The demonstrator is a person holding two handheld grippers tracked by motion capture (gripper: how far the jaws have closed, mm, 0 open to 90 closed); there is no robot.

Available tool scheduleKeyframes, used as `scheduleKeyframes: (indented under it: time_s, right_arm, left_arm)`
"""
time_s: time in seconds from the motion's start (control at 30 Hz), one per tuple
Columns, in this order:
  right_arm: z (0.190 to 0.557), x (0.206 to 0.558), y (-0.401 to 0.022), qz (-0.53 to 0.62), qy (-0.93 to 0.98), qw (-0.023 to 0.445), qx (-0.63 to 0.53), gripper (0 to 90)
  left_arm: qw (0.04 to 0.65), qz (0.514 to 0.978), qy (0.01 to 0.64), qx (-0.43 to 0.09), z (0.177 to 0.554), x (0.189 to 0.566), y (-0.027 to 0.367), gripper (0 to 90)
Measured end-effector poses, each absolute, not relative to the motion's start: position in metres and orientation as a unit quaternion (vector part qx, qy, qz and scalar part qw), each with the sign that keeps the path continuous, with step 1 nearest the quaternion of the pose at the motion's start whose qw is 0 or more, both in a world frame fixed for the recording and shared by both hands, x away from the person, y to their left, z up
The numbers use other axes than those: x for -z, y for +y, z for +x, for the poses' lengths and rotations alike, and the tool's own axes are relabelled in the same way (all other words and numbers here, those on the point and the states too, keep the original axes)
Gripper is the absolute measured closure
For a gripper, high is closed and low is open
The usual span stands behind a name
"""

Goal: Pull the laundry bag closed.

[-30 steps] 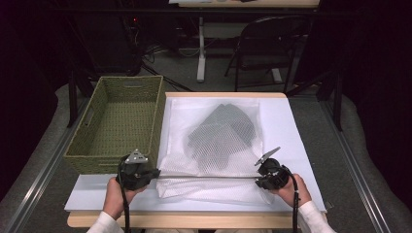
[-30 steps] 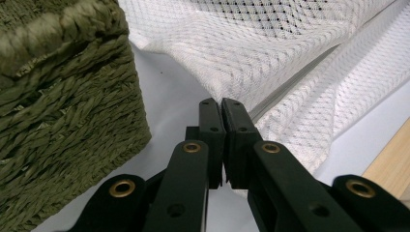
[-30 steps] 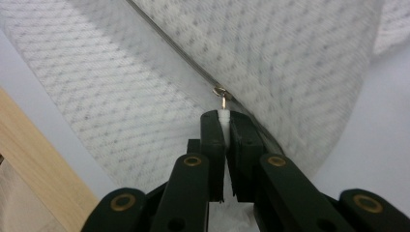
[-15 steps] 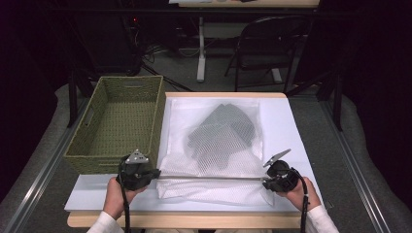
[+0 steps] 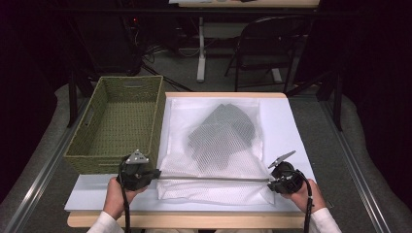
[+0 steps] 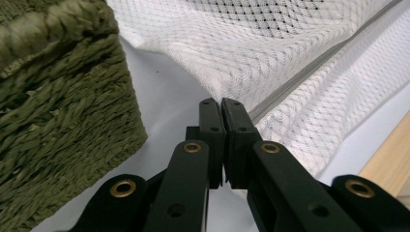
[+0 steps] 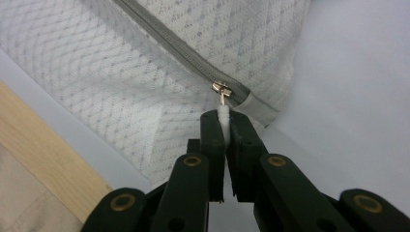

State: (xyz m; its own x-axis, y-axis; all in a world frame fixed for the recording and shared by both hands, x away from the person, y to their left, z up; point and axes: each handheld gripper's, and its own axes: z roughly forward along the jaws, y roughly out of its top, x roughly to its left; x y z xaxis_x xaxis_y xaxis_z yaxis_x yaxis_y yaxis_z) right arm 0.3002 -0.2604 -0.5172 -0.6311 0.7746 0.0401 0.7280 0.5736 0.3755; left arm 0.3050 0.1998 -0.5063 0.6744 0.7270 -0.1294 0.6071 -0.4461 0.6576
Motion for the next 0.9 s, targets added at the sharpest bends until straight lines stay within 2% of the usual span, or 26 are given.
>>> scheduleKeyframes:
  time_s: [0.03, 0.27, 0.3, 0.33, 0.4, 0.47, 0.6, 0.9]
  right_arm:
    - [0.301, 0.518, -0.261, 0.427, 0.886, 0.084, -0.159, 86.5]
    - [0.302, 0.52, -0.263, 0.434, 0.883, 0.096, -0.15, 86.7]
    - [0.302, 0.52, -0.264, 0.44, 0.88, 0.105, -0.145, 90.0]
    - [0.303, 0.52, -0.266, 0.442, 0.879, 0.119, -0.133, 90.0]
    - [0.305, 0.522, -0.274, 0.452, 0.873, 0.076, -0.166, 90.0]
    - [0.304, 0.522, -0.274, 0.448, 0.876, 0.096, -0.152, 90.0]
    - [0.303, 0.52, -0.27, 0.442, 0.878, 0.094, -0.16, 88.1]
    - [0.302, 0.511, -0.28, 0.46, 0.857, 0.129, -0.194, 71.4]
  left_arm:
    - [0.346, 0.848, 0.392, -0.089, 0.305, 0.507, 0.199, 88.2]
    - [0.339, 0.85, 0.393, -0.088, 0.305, 0.506, 0.2, 88.3]
    - [0.334, 0.85, 0.395, -0.101, 0.305, 0.507, 0.2, 88.3]
    - [0.342, 0.848, 0.396, -0.09, 0.306, 0.508, 0.203, 88.2]
    - [0.342, 0.848, 0.397, -0.08, 0.307, 0.509, 0.204, 88.1]
    - [0.337, 0.852, 0.394, -0.079, 0.307, 0.51, 0.202, 88.0]
    - [0.329, 0.857, 0.389, -0.077, 0.307, 0.511, 0.2, 85.8]
    - [0.334, 0.854, 0.392, -0.065, 0.303, 0.508, 0.205, 52.1]
